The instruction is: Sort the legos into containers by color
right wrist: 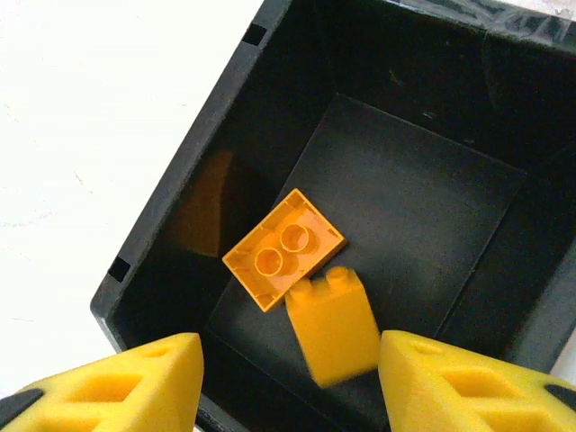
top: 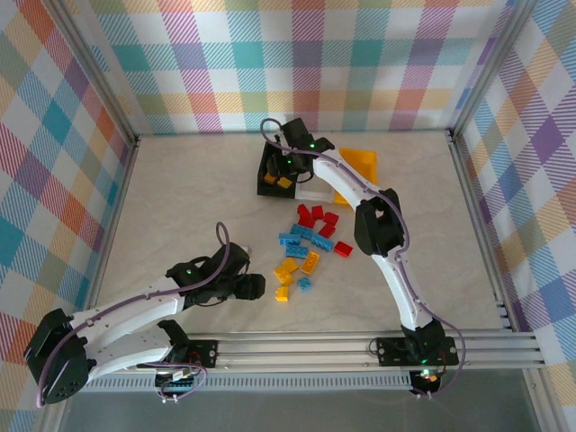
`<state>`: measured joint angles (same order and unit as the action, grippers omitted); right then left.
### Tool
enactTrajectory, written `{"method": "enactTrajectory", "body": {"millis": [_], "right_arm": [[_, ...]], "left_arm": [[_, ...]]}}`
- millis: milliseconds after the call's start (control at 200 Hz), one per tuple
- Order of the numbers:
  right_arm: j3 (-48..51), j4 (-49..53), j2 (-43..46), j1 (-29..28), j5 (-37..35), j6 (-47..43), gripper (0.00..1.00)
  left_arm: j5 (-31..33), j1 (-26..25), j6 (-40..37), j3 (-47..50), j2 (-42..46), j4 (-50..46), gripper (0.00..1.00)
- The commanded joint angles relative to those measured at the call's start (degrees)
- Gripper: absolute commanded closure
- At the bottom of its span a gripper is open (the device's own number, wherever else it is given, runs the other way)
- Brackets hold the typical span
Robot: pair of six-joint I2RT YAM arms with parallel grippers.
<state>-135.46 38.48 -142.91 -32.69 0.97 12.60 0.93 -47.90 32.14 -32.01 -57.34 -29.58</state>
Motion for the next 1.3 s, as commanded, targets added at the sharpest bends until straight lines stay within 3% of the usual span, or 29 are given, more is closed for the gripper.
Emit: {"method": "enactTrajectory", "body": {"millis": [0,100,320,620,830,1040,1300], "right_arm": [[0.5,0.6,4.5,0.0,2.4,0.3,0.45],[8.5,-2.3,13.1,-0.4,3.7,1.4,0.46],[44.6,-14.0,41.1,-1.1,4.1,6.2,0.45],[72.3,-10.2,64.3,-1.1,2.3,7.1,0.43],[80.0,-9.2,73.4,-1.1,1.1,8.3,0.42],[83.2,-9.5,75.0,-1.0,1.6,8.7,0.42],[85.8,-10.5,74.8,-1.0,2.5,9.6,0.42]], "left_arm": [[0.0,-1.4,0.9,-0.1,-0.9,0.9,0.30],[0.3,-2.9,1.2,-0.9,-2.2,1.9,0.30],[1.7,-8.0,2.4,-3.6,-10.5,7.0,0.30],[3.3,-12.1,2.4,-12.7,-25.1,9.8,0.29],[6.9,-13.4,2.8,-17.6,-32.4,4.9,0.30],[9.8,-14.2,4.2,-18.5,-33.5,1.6,0.32],[10.0,-14.3,4.0,-18.4,-36.5,2.3,0.47]]}}
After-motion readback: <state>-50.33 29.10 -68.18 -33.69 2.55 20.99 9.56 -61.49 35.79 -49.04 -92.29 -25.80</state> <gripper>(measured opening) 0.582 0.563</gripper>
